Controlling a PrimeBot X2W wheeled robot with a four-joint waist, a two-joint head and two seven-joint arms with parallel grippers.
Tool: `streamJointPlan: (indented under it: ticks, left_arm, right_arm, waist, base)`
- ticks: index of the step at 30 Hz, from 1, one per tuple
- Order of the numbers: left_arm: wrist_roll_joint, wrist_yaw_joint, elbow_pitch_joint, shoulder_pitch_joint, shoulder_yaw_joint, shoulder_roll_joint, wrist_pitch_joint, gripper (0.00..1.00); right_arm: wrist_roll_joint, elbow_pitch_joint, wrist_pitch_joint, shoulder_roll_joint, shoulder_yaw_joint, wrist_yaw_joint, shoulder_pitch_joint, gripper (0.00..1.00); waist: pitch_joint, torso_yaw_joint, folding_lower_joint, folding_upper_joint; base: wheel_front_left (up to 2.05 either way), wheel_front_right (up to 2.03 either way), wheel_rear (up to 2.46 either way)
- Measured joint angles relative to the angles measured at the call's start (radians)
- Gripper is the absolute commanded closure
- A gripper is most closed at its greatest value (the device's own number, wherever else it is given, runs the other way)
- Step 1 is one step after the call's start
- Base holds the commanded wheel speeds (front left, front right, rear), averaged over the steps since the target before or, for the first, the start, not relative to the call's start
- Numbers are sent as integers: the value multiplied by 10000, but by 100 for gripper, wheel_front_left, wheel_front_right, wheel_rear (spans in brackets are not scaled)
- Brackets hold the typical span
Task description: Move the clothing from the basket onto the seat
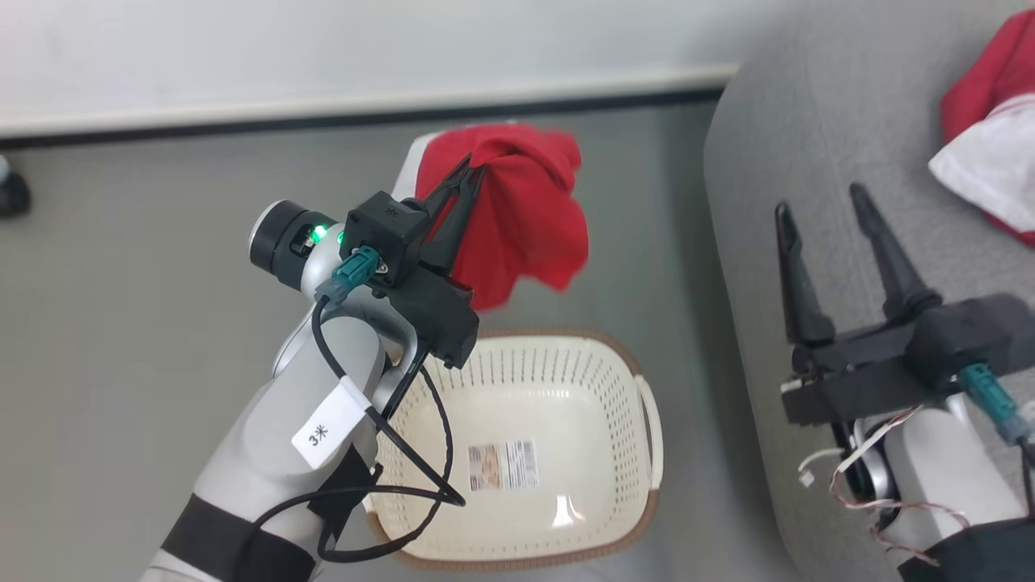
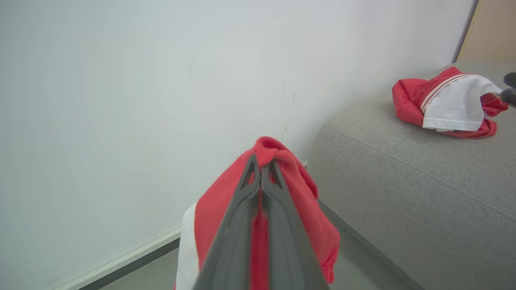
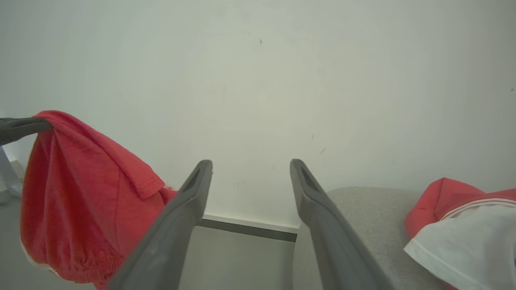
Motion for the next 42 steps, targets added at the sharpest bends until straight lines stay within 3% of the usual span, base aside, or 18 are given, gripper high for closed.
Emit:
streamJointPlan:
  ticks: [13,25,35,42]
  left_arm:
    - [-267,-73,207,550,-173,-25,0,100]
    - [-637,-84,35,1412,-639,-29,15,100]
    - [-1179,119,-1149,1846,-1666,-27,374,100]
    - [-1494,282,-1988,2003,-2243,-13,637,100]
  right_arm:
    - [71,1453,8,683,1070,742,696,0]
    - [82,2418,8,1108,2245,1183,1020,0]
    - [75,3503,10,1360,3277,1354,975,0]
    - [77,4485,10,1384,3404,1406,246,0]
  waist:
    - [-1960,158,0,-1]
    - [-3524,264,0,0]
    - [-4104,615,2,0]
    - [-4155,916,2,1]
  base:
    - [0,0,0]
    - [0,0,0]
    - [0,0,0]
    - [0,0,0]
